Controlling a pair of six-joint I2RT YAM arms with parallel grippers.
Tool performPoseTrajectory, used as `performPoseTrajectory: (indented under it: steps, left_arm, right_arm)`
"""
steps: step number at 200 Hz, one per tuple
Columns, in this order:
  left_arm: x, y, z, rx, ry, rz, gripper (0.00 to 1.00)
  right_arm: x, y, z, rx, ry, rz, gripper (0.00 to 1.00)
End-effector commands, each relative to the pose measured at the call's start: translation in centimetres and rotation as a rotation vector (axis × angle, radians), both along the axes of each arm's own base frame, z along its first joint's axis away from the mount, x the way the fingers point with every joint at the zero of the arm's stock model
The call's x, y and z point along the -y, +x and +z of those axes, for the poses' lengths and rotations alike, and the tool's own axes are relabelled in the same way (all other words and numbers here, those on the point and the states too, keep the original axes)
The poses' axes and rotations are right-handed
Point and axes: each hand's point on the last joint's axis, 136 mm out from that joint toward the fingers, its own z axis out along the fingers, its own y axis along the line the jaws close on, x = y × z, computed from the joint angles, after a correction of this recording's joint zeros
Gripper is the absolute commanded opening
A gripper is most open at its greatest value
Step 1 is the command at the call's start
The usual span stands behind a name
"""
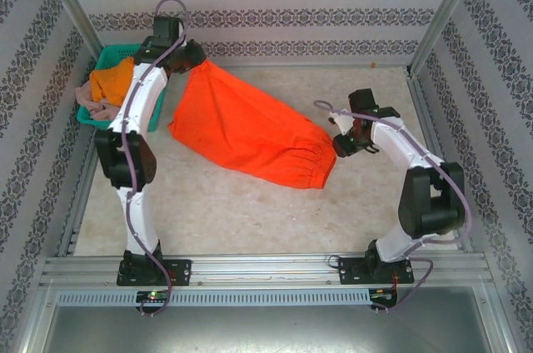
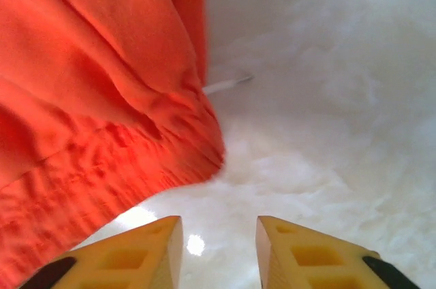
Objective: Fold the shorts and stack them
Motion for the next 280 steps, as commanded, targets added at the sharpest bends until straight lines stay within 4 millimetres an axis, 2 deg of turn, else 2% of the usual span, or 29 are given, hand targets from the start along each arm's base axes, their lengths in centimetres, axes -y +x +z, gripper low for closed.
performPoseTrajectory:
  steps: [1,8,15,27,46,58,71,91,102,121,143,169,188,222,251,280]
  left_arm:
    - [-0.5,3.5,2.2,0.102,-0.021,0.027,0.67]
    - [-0.5,4.0,3.1,0.117,-0.022,0.028,0.77]
    - [-0.4,4.1,3.9,0.125,-0.022,0.02,0.88]
    - [-0.2,3.3,6.4,0.158,-0.019,-0.005,0.99]
    - [0.6,0.3,8.7,0.147,-0.016,-0.061,1.0]
    - [1.5,-2.1,8.7,0.113,-0.031,-0.117,1.0]
    - [2.8,-4.6,7.8,0.098,-0.062,-0.167,1.0]
    - [3.8,-8.2,5.3,0.16,-0.146,-0.171,1.0]
    - [4.0,-9.7,3.3,0.184,-0.19,-0.16,1.0]
    - [4.3,-11.2,-0.9,0.148,-0.218,-0.15,1.0]
    - [4.7,-11.7,-5.9,0.071,-0.246,-0.154,1.0]
    - [4.6,-11.9,-11.1,-0.005,-0.242,-0.137,1.0]
    - [4.3,-12.1,-14.4,-0.056,-0.226,-0.121,1.0]
    - [3.4,-13.6,-18.2,-0.122,-0.194,-0.081,1.0]
    - [2.8,-16.3,-20.3,-0.176,-0.196,-0.042,1.0]
    - [1.7,-20.4,-21.9,-0.221,-0.178,0.024,1.0]
  right_arm:
    - [3.0,4.5,2.6,0.09,0.071,-0.3,0.52]
    - [3.6,5.0,3.5,0.099,0.125,-0.385,0.6]
    - [3.9,5.3,4.5,0.111,0.195,-0.454,0.64]
    - [2.6,5.0,6.6,0.137,0.34,-0.491,0.69]
    - [-0.1,3.6,9.6,0.194,0.534,-0.49,0.78]
    - [-1.9,2.5,11.0,0.215,0.641,-0.487,0.82]
    - [-4.5,1.2,11.7,0.214,0.732,-0.448,0.84]
    - [-8.3,-0.6,11.5,0.183,0.817,-0.394,0.88]
    - [-10.0,-1.1,11.1,0.165,0.849,-0.379,0.89]
    - [-12.0,-1.5,9.5,0.115,0.854,-0.374,0.89]
    - [-13.3,-1.3,6.7,0.029,0.819,-0.38,0.89]
    - [-12.7,-0.7,2.3,-0.074,0.748,-0.443,0.88]
    - [-11.1,-0.6,-0.8,-0.118,0.653,-0.485,0.88]
    - [-8.3,-0.2,-4.7,-0.171,0.546,-0.534,0.88]
    - [-7.4,1.5,-5.8,-0.188,0.503,-0.527,0.89]
    - [-7.7,4.3,-5.4,-0.162,0.49,-0.477,0.91]
